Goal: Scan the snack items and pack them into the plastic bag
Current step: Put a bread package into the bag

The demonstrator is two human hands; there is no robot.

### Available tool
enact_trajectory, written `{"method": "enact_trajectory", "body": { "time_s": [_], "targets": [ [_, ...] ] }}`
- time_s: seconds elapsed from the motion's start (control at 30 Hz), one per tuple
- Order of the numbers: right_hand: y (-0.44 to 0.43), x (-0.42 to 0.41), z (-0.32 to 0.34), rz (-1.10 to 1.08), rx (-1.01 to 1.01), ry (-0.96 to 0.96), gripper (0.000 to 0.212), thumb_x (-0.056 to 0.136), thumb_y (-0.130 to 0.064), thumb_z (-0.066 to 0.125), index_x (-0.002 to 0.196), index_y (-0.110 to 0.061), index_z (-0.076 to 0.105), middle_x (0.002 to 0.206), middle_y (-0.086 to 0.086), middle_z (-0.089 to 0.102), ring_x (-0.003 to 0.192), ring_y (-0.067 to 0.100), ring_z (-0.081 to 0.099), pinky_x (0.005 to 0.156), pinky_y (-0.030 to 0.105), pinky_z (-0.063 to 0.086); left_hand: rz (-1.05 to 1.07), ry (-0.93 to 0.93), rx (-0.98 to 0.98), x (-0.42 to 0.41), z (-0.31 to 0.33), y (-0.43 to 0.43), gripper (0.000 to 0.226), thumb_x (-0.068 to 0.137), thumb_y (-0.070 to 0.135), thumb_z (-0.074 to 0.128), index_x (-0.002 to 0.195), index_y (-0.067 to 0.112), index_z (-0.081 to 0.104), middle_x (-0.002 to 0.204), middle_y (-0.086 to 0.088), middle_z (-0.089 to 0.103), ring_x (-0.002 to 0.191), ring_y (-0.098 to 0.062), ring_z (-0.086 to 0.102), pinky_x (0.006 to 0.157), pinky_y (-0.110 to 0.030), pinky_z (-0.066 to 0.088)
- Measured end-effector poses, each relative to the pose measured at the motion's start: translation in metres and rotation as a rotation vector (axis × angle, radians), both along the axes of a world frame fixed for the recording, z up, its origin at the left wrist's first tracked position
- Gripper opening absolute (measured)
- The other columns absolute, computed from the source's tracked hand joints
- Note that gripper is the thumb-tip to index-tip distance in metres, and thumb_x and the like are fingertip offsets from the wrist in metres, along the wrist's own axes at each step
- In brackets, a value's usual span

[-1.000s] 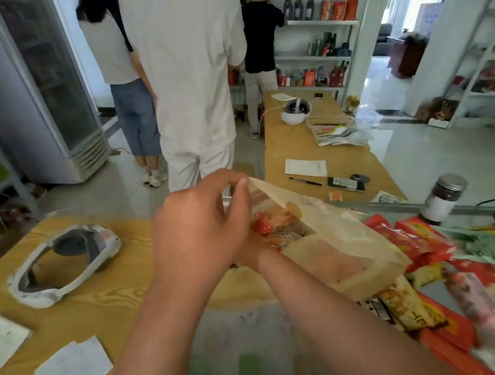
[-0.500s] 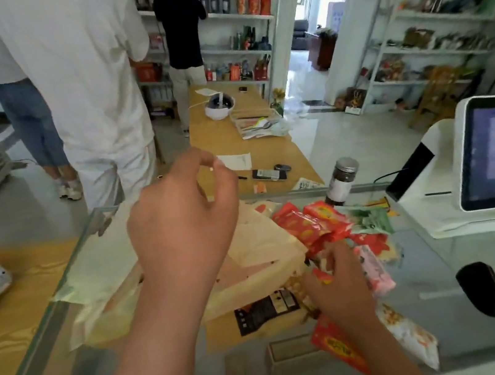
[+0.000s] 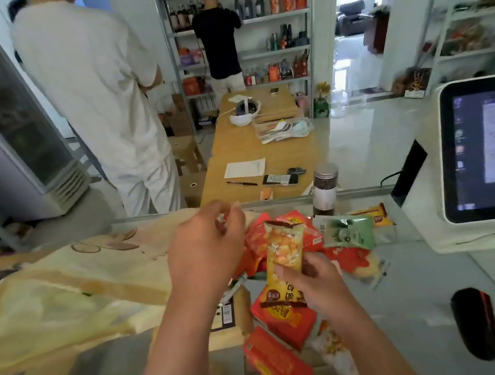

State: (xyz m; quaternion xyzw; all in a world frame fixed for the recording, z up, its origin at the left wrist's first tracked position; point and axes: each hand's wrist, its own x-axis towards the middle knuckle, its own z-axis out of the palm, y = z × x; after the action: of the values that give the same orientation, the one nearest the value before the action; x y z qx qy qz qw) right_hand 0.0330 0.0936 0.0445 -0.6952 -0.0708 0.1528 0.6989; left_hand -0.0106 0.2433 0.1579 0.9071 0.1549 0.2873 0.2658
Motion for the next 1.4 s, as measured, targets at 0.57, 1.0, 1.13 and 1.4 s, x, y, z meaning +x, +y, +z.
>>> {"method": "enact_trajectory", "body": {
  "time_s": [0.57, 1.0, 1.13, 1.4],
  "targets": [
    [-0.031, -0.034, 0.028, -0.215, 0.03, -0.64, 0.048, 0.068, -0.018, 0.071, 0.107, -0.045, 0.064, 0.132, -0.004, 0.049, 0.129, 0.021, 0.045, 0.101, 0.043, 0.044, -0.597, 0.646, -0.949, 0.018, -0.044, -0.019, 0.051, 0.08, 0.061, 0.061, 0.099, 0.014, 0.068, 0.085, -0.006, 0.07, 0.069, -0.013, 0.067, 0.057, -0.023, 0.05],
    [0.016, -0.09, 0.055, -0.335, 0.212, -0.111, 0.038, 0.087, -0.023, 0.062, 0.123, -0.021, 0.049, 0.108, 0.004, 0.071, 0.093, 0.022, 0.071, 0.072, 0.026, 0.057, -0.619, 0.256, -1.313, 0.001, -0.074, -0.015, 0.035, 0.087, 0.042, 0.065, 0.094, 0.008, 0.07, 0.085, -0.011, 0.071, 0.075, -0.012, 0.065, 0.066, -0.023, 0.05],
    [0.006, -0.082, 0.064, -0.523, 0.242, -0.101, 0.026, 0.091, -0.015, 0.06, 0.116, -0.016, 0.054, 0.105, 0.006, 0.07, 0.085, 0.026, 0.072, 0.071, 0.029, 0.059, -0.626, 0.227, -1.014, -0.006, -0.07, -0.027, 0.032, 0.084, 0.044, 0.068, 0.062, 0.022, 0.06, 0.058, 0.015, 0.059, 0.06, 0.0, 0.055, 0.061, -0.017, 0.041],
    [-0.072, -0.066, 0.075, -0.277, -0.076, -0.175, 0.015, 0.087, -0.018, 0.065, 0.1, -0.024, 0.069, 0.079, 0.004, 0.069, 0.06, 0.013, 0.061, 0.061, 0.024, 0.054, -0.818, -0.1, -0.144, 0.01, -0.055, -0.061, 0.035, 0.084, 0.063, 0.053, 0.095, 0.031, 0.064, 0.093, 0.017, 0.062, 0.091, -0.001, 0.055, 0.079, -0.022, 0.04]
  ]
}}
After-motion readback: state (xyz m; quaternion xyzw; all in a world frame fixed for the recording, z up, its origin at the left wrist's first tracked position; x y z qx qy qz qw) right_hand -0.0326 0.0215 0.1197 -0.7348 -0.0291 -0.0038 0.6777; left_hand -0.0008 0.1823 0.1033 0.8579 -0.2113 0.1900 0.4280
